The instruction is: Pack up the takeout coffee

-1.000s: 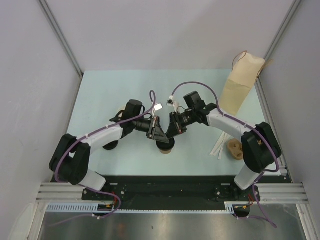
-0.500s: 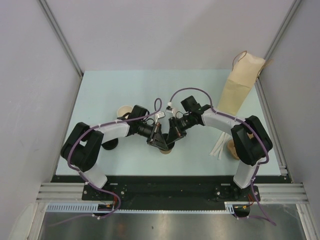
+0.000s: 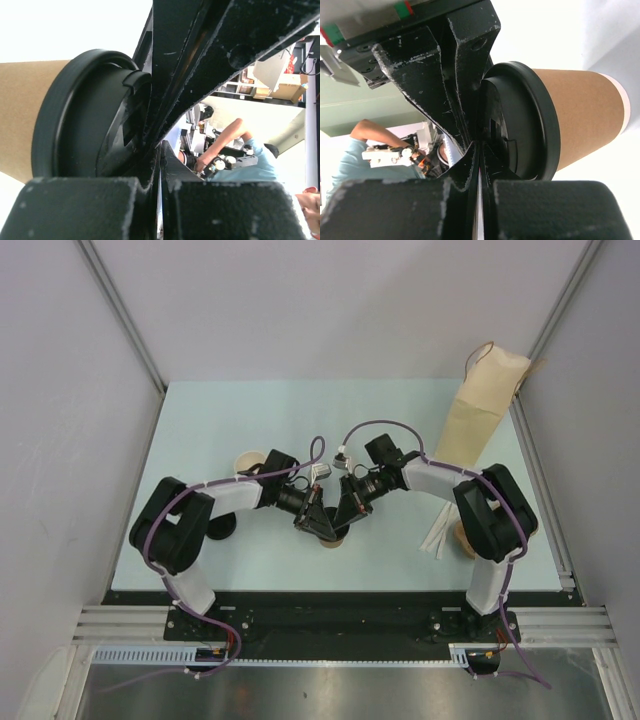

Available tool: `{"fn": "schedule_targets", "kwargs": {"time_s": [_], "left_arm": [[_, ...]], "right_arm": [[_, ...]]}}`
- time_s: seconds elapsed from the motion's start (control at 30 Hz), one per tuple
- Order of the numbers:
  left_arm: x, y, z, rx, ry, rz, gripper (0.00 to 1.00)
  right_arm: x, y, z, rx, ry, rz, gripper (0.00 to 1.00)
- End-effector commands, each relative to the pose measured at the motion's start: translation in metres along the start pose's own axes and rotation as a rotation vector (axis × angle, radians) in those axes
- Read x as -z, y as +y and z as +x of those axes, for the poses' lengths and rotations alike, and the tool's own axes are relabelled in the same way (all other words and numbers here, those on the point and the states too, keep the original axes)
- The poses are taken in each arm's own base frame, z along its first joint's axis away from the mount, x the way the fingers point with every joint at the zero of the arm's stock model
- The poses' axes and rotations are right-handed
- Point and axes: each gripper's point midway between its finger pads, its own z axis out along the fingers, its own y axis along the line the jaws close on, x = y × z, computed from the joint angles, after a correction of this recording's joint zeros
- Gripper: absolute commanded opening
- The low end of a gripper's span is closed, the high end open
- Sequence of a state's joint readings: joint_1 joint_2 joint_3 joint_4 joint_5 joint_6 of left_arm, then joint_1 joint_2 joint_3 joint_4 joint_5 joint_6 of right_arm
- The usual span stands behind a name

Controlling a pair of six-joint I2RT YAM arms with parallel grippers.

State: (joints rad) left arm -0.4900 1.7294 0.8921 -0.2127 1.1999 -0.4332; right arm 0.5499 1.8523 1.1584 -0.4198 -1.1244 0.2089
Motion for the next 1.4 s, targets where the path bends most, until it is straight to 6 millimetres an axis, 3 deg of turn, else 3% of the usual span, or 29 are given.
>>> {"fn": "schedule_targets", "kwargs": {"time_s": [0.0, 0.13, 0.2, 0.4, 0.63, 0.73, 0.8, 0.83, 0.9, 0.93, 0.97, 1.03, 1.07, 1.1, 1.17, 1.2, 1.27, 1.37], "left_arm": [[0.007, 0.086, -0.012, -0.003, -0.094, -0.333, 0.00], [0.008, 0.087, -0.012, -0.003, -0.094, -0.337, 0.00], [0.008, 0.083, -0.013, -0.012, -0.097, -0.330, 0.00], [0.005, 0.027, -0.022, -0.151, -0.100, -0.233, 0.00], [0.015, -0.061, -0.029, -0.342, -0.134, -0.098, 0.01], [0.025, -0.092, -0.026, -0.417, -0.159, -0.066, 0.08], [0.035, -0.113, -0.024, -0.483, -0.184, -0.070, 0.19], [0.039, -0.113, -0.021, -0.504, -0.184, -0.102, 0.32], [0.054, -0.122, -0.035, -0.594, -0.256, -0.219, 0.48], [0.061, -0.117, -0.035, -0.637, -0.257, -0.288, 0.64], [0.070, -0.124, -0.042, -0.692, -0.288, -0.336, 0.77], [0.083, -0.112, -0.047, -0.775, -0.279, -0.464, 0.98], [0.088, -0.115, -0.052, -0.814, -0.278, -0.500, 1.00], [0.090, -0.103, -0.051, -0.852, -0.226, -0.566, 0.99], [0.086, -0.103, -0.053, -0.919, -0.176, -0.632, 1.00], [0.087, -0.093, -0.055, -0.959, -0.131, -0.697, 1.00], [0.074, -0.093, -0.051, -1.045, -0.071, -0.727, 1.00], [0.059, -0.083, -0.054, -1.140, 0.008, -0.803, 0.99]], "right_arm": [[-0.013, -0.062, 0.030, -0.082, 0.052, 0.165, 0.01], [-0.014, -0.071, 0.036, -0.104, 0.059, 0.165, 0.00], [-0.013, -0.066, 0.034, -0.093, 0.053, 0.156, 0.00], [-0.003, -0.008, 0.013, 0.106, -0.014, 0.123, 0.06], [0.014, 0.053, -0.006, 0.233, -0.076, 0.048, 0.15], [0.026, 0.083, -0.018, 0.301, -0.124, 0.012, 0.21], [0.039, 0.104, -0.025, 0.332, -0.163, -0.017, 0.26], [0.045, 0.113, -0.030, 0.352, -0.183, -0.020, 0.34], [0.063, 0.117, -0.037, 0.351, -0.232, -0.006, 0.40], [0.073, 0.123, -0.040, 0.367, -0.263, 0.011, 0.49], [0.086, 0.118, -0.042, 0.344, -0.295, 0.042, 0.53], [0.103, 0.112, -0.045, 0.373, -0.348, 0.118, 0.67], [0.109, 0.105, -0.041, 0.343, -0.350, 0.153, 0.71], [0.120, 0.099, -0.042, 0.353, -0.374, 0.195, 0.77], [0.131, 0.088, -0.039, 0.324, -0.395, 0.268, 0.80], [0.143, 0.080, -0.041, 0.307, -0.424, 0.306, 0.82], [0.157, 0.067, -0.042, 0.263, -0.454, 0.373, 0.83], [0.184, 0.057, -0.044, 0.211, -0.520, 0.402, 0.93]]}}
